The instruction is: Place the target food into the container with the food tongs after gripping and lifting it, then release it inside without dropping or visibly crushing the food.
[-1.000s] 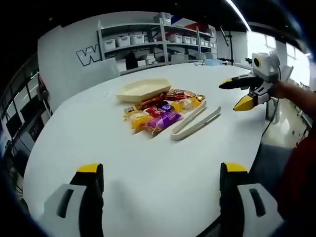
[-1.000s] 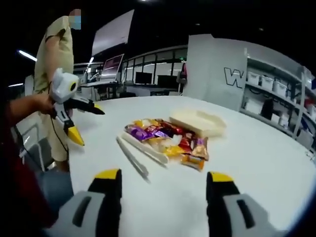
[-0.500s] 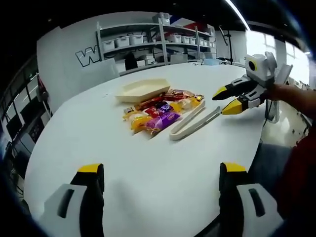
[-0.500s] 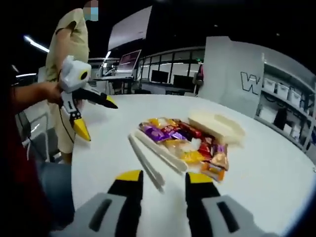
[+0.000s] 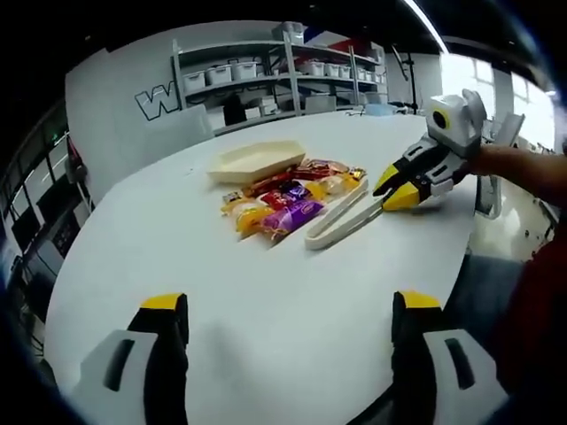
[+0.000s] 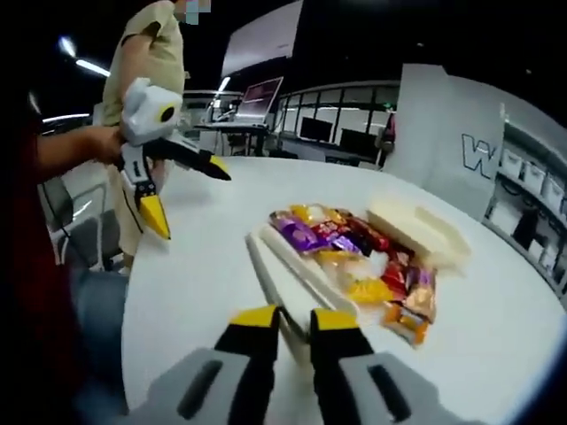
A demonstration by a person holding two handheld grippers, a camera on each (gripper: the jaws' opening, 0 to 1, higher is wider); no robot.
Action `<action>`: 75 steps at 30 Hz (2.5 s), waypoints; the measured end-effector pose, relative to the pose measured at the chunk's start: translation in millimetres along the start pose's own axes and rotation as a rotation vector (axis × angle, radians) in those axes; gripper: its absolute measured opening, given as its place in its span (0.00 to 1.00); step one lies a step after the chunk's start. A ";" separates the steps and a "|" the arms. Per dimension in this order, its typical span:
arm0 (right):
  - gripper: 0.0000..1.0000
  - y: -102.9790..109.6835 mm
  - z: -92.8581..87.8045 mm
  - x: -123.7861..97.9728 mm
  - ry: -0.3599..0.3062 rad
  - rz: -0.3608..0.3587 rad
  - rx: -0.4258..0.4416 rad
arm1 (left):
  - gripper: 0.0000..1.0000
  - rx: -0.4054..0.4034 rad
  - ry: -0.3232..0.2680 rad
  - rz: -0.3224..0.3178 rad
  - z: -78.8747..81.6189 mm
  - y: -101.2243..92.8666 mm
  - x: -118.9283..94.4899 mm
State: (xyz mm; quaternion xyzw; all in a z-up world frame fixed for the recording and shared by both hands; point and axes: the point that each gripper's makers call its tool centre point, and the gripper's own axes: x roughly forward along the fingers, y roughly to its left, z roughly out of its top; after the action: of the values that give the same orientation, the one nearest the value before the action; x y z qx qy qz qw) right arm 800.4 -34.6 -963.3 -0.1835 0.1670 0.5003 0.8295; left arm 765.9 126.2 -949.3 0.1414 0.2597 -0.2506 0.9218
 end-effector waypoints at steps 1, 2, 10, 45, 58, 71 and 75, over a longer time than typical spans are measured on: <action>0.07 0.3 -2.8 0.8 0.009 0.007 -0.002 | 0.92 0.004 -0.001 -0.002 0.4 -0.3 -0.3; 0.06 0.3 -1.4 -0.5 0.000 0.007 -0.009 | 0.92 0.007 -0.003 -0.002 1.1 -0.4 -0.3; 0.00 23.2 2.3 -2.2 -0.044 0.128 0.002 | 0.93 0.004 -0.017 -0.004 4.8 0.0 0.0; 0.00 62.7 74.5 -39.2 -0.255 0.395 0.225 | 0.94 -0.179 -0.257 -0.332 64.7 -55.5 3.5; 0.00 74.6 98.9 -55.4 -0.341 0.481 0.307 | 0.91 -0.247 -0.349 -0.484 97.0 -81.1 -5.0; 0.00 96.4 114.7 -63.3 -0.356 0.607 0.357 | 0.81 -0.340 -0.450 -0.654 125.7 -100.6 -27.4; 0.00 101.4 118.9 -67.7 -0.362 0.640 0.366 | 0.77 -0.331 -0.457 -0.684 128.8 -106.3 -31.3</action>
State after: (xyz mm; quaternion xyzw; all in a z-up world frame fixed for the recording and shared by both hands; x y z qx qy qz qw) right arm 691.1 13.2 -841.8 0.1192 0.1531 0.7195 0.6668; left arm 738.4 -0.6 -839.7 -0.1614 0.1177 -0.5210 0.8299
